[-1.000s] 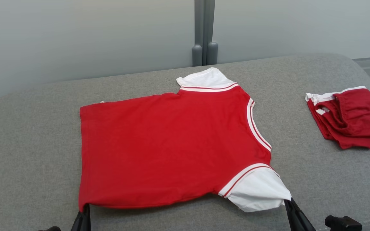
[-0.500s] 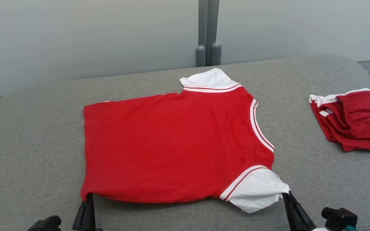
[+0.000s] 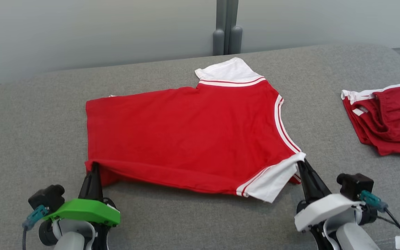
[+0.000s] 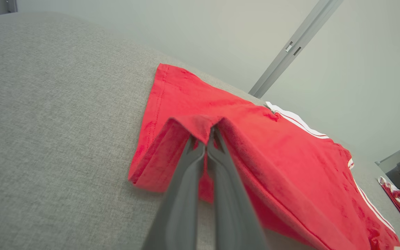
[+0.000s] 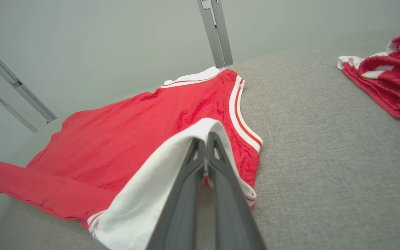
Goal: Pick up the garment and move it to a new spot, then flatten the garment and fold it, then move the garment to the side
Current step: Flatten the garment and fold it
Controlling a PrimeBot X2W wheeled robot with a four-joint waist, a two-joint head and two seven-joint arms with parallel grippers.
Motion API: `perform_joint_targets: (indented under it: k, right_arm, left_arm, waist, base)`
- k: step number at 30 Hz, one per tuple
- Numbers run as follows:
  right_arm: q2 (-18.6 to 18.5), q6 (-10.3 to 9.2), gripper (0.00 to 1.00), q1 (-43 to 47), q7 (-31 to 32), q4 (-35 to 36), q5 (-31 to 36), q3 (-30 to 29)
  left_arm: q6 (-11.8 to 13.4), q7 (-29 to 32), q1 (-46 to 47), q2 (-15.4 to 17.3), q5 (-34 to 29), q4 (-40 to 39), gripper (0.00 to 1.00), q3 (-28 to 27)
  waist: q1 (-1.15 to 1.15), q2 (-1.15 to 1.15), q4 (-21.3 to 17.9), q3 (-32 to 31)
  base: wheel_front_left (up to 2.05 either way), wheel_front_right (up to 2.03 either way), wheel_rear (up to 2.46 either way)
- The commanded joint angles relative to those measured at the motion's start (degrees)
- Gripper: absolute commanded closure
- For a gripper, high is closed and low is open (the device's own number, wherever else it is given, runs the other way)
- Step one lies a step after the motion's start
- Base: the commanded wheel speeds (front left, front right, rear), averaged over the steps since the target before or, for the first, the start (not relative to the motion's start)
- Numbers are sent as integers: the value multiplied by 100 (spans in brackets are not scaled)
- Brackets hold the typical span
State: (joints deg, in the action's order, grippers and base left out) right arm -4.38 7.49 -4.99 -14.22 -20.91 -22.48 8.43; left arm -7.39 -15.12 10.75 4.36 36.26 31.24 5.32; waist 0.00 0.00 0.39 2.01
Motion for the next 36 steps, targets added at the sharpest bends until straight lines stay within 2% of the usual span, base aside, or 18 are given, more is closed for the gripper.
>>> perform_joint_targets:
  k: [1,8,17,32,33,34,35,36]
  right_arm:
    - [-31,-1,100,-233,-36,-87,49,17]
    - [-79,-1,100,-1562,-78,-973,95,162]
    - [-145,0,100,-2739,-95,-2057,34,452]
    - [-274,-1,100,-3436,-96,-2808,-246,822]
    - [-276,-1,89,-3459,-96,-2838,-257,822]
    - [-276,-1,73,-3490,-96,-2874,-266,818]
    - [-274,-1,56,-3522,-96,-2902,-271,818]
    - [-269,-1,23,-3556,-96,-2922,-270,824]
  left_arm:
    - [-14,0,200,-24,-9,74,100,-51]
    - [-14,0,1070,-79,-218,727,100,-153]
    - [-14,0,1682,-112,-329,1117,100,-239]
    - [-14,1,1846,-138,-467,1185,100,-195]
    - [-14,0,1847,-139,-467,1203,100,-193]
    - [-14,1,1850,-139,-475,1223,81,-191]
    - [-14,0,1856,-139,-502,1240,51,-219]
    - [-14,0,1856,-137,-516,1264,18,-259]
  waist:
    - [0,0,-26,218]
    - [0,0,-32,723]
    - [0,0,27,1197]
    - [0,0,145,1376]
    - [0,0,146,1375]
    - [0,0,146,1374]
    - [0,0,146,1374]
    - [0,0,145,1374]
  base:
    - [0,0,0]
    - [0,0,0]
    - [0,0,0]
    - [0,0,0]
    - [0,0,0]
    - [0,0,0]
    - [0,0,0]
    - [0,0,0]
